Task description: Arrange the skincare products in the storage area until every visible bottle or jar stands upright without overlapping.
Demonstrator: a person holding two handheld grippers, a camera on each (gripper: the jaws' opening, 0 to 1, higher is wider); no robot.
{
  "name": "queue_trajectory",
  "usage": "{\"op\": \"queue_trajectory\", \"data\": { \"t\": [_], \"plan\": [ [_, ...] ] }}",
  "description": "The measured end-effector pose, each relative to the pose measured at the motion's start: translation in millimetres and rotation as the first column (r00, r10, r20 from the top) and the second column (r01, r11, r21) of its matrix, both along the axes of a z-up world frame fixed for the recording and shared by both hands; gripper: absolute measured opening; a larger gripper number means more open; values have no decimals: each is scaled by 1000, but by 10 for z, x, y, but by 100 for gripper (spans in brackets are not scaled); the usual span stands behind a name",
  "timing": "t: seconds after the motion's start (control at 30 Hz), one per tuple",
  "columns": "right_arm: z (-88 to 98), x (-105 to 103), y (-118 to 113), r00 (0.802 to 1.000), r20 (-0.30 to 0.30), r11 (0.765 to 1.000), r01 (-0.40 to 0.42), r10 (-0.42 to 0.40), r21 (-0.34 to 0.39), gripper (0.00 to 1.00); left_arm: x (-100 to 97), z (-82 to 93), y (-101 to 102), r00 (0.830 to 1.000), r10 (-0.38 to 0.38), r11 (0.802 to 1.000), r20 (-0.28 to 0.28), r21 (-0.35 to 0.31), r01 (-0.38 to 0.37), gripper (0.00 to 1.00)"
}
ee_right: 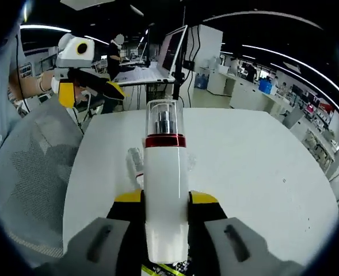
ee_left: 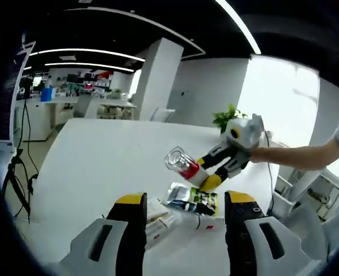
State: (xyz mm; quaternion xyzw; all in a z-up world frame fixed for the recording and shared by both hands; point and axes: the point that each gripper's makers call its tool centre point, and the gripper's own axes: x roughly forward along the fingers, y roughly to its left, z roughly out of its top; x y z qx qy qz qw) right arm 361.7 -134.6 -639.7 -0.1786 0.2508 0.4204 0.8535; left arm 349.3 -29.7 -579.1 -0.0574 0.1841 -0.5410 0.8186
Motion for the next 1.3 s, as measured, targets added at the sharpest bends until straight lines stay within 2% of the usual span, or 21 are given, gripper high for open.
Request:
{"op": "queue_trajectory", "data": {
  "t": [0.13, 0.23, 0.43, 0.53, 0.63, 0.7, 0.73, 0.83, 1.03, 1.13, 1.2, 1.27, 1.3],
  "plan": [
    [35, -70, 94, 1000, -14, 998, 2, -1, 61, 25, 39, -3, -162, 999, -41, 998, -28, -48, 40, 50],
    [48, -120, 146, 1000, -22, 994, 17, -14, 107, 25, 74, -28, -274, 993, -72, 993, -94, -96, 63, 53],
    [111, -232, 252, 998, -45, 970, 48, -38, 238, 25, 62, -70, -423, 986, -138, 986, -97, -112, 127, 55],
    [137, -284, 292, 997, -54, 959, 59, -46, 275, 25, 105, -110, -459, 982, -134, 986, -136, -118, 118, 56],
    [181, -346, 361, 997, -65, 940, 66, -47, 336, 25, 61, -113, -516, 979, -161, 982, -124, -123, 146, 56],
    [201, -386, 411, 996, -77, 927, 66, -40, 370, 25, 54, -67, -550, 972, -180, 974, -149, -168, 155, 55],
    [209, -396, 426, 996, -77, 923, 67, -40, 379, 25, 49, -51, -569, 970, -192, 969, -151, -185, 163, 53],
    [254, -427, 486, 996, -84, 902, 70, -38, 427, 25, -19, -62, -615, 963, -228, 963, -140, -176, 203, 46],
    [364, -492, 582, 993, -114, 830, 91, -34, 550, 25, -69, 26, -660, 955, -259, 946, -147, -237, 220, 37],
    [389, -523, 612, 993, -115, 808, 87, -24, 582, 25, -148, 92, -689, 946, -291, 931, -145, -269, 246, 34],
    [393, -544, 635, 993, -120, 805, 83, -14, 588, 25, -191, 112, -703, 944, -303, 926, -132, -274, 259, 33],
    [407, -578, 676, 991, -134, 783, 85, -2, 617, 25, -221, 132, -707, 940, -316, 920, -125, -283, 272, 33],
    [405, -584, 684, 991, -133, 780, 85, -2, 621, 25, -229, 135, -706, 939, -319, 919, -126, -285, 274, 33]
  ]
}}
